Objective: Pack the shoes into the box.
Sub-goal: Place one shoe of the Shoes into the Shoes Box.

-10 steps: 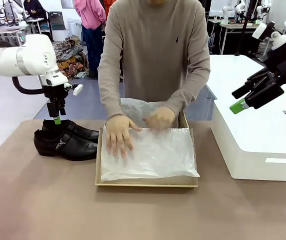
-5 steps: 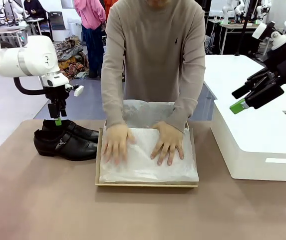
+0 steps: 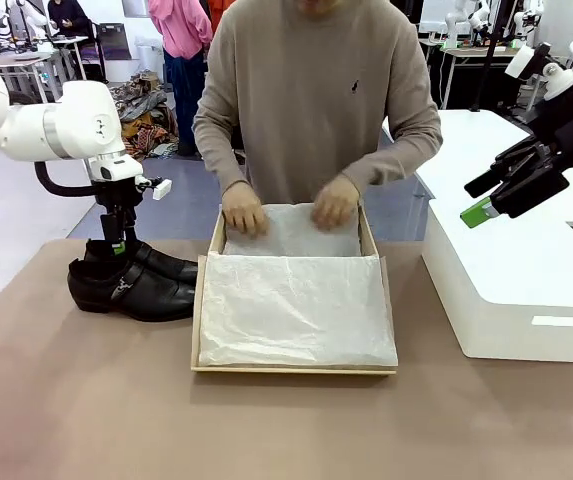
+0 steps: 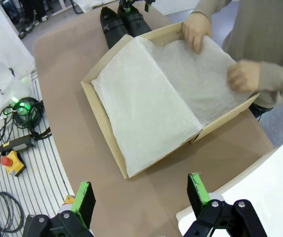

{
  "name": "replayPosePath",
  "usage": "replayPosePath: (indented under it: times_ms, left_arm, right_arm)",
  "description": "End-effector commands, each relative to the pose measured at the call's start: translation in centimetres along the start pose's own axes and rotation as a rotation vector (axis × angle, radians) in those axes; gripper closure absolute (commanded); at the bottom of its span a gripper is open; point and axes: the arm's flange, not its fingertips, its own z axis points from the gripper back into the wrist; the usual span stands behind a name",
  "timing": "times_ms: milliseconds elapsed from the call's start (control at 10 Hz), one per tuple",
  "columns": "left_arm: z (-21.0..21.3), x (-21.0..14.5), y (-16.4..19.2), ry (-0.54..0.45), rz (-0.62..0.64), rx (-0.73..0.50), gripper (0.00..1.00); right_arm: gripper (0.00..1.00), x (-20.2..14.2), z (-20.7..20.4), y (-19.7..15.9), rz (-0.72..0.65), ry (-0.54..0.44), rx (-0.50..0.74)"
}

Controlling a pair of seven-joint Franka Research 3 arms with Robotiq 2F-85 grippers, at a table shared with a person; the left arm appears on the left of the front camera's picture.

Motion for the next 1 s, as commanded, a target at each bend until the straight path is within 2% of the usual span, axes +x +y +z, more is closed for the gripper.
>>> replayPosePath:
  times_ms: [0, 300, 400, 500, 900]
  left_arm:
    - [0.38, 0.04, 0.21, 0.011, 0.022, -0.014, 0.00]
    - [0.23, 0.07, 0.38, 0.036, 0.013, -0.040, 0.00]
    - [0.15, -0.07, 0.34, 0.041, 0.005, -0.037, 0.10]
    - [0.21, -0.26, 0.33, 0.044, 0.007, -0.037, 0.26]
    - [-0.03, -0.78, 0.25, 0.047, 0.012, -0.036, 1.00]
  right_arm:
    - [0.00, 0.20, -0.08, -0.04, 0.008, -0.023, 0.016]
    - [0.00, 0.20, -0.08, -0.04, 0.008, -0.023, 0.016]
    - [0.00, 0.20, -0.08, -0.04, 0.008, -0.023, 0.016]
    - [0.00, 0.20, -0.08, -0.04, 0.008, -0.023, 0.016]
    - [0.00, 0.20, -0.08, -0.04, 0.008, -0.023, 0.016]
